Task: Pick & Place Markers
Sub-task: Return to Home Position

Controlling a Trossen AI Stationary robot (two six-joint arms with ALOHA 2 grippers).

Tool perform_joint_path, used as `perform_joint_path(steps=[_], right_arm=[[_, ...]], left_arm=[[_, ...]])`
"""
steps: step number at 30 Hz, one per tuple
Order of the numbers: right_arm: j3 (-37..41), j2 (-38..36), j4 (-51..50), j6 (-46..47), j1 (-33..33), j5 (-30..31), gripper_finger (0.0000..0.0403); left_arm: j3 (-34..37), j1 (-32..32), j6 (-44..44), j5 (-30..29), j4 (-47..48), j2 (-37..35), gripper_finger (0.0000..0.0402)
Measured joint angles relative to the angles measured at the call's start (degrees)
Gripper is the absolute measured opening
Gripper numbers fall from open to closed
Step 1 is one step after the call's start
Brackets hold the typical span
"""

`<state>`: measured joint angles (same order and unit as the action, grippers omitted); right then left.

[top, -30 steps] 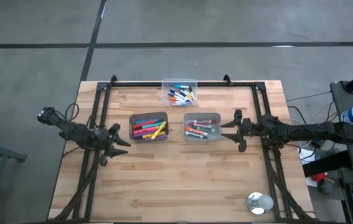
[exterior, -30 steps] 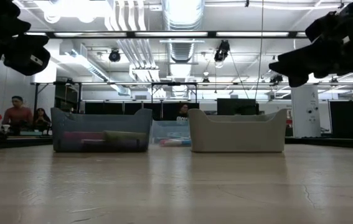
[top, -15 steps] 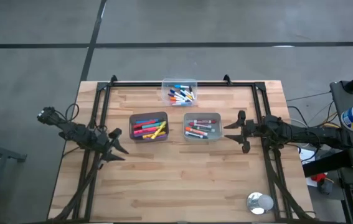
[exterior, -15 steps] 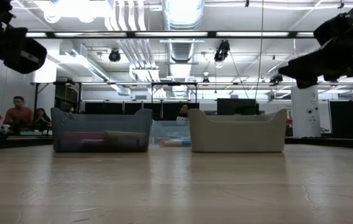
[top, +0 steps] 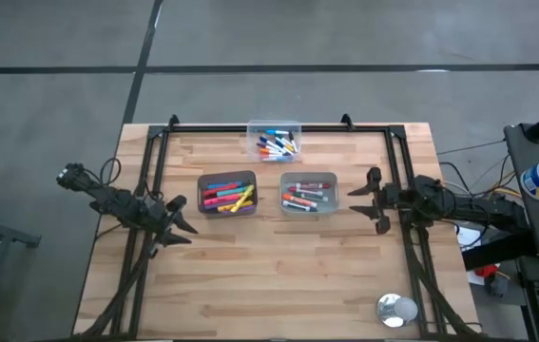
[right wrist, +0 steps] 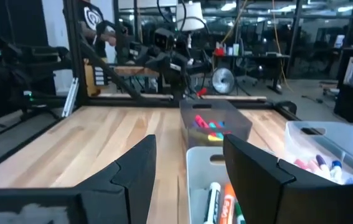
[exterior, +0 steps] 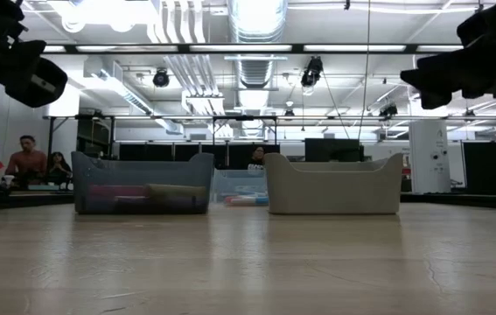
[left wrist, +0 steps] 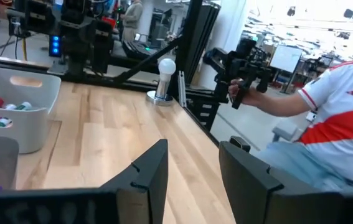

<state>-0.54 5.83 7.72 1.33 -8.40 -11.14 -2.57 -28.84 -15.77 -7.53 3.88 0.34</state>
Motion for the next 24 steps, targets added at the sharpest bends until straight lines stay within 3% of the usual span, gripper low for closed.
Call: perform_joint_path(steps=[24], right_arm=[[0.0,-0.7,-1.5,0.2,0.0,0.2,0.0181]], left_arm=[[0.0,0.0,-0.1,0.0,-0.3,0.1,0.0138]])
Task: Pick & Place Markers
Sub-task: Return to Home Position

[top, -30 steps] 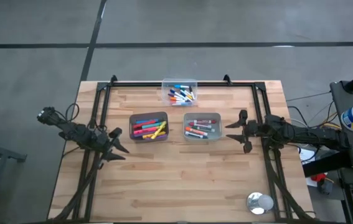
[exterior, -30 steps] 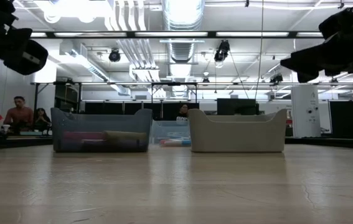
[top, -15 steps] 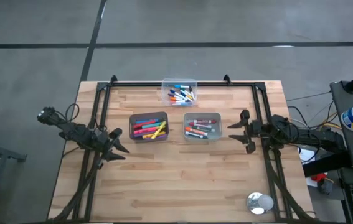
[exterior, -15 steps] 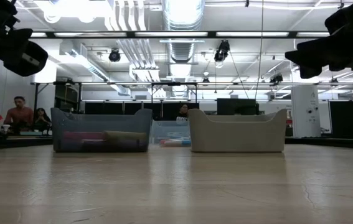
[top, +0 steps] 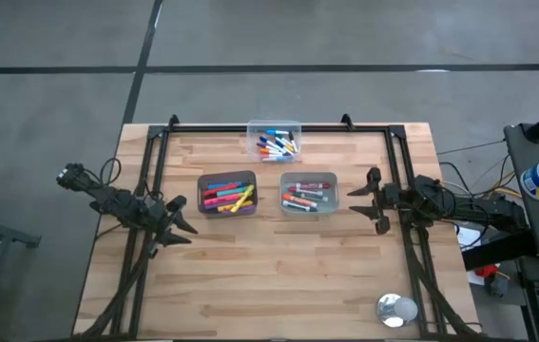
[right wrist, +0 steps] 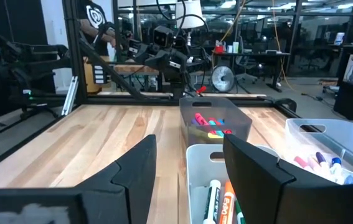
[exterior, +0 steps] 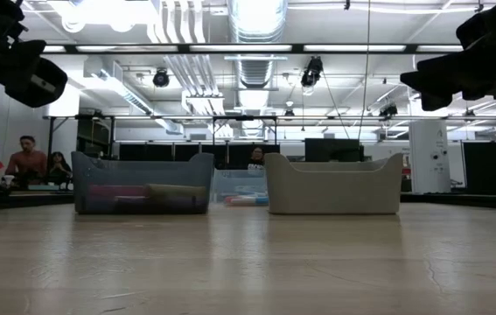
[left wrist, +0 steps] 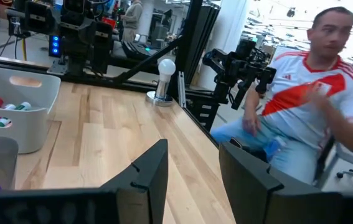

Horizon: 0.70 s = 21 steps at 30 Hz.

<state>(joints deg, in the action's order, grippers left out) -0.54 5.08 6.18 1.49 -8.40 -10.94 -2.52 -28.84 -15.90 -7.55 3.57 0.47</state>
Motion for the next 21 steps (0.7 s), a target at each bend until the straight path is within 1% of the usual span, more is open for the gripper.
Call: perform_joint_path(steps=[21], right_arm=[[0.0,0.0,0.0,0.0,0.0,0.0,0.0182]], left_arm=[[0.0,0.0,0.0,0.0,0.0,0.0,0.0138]])
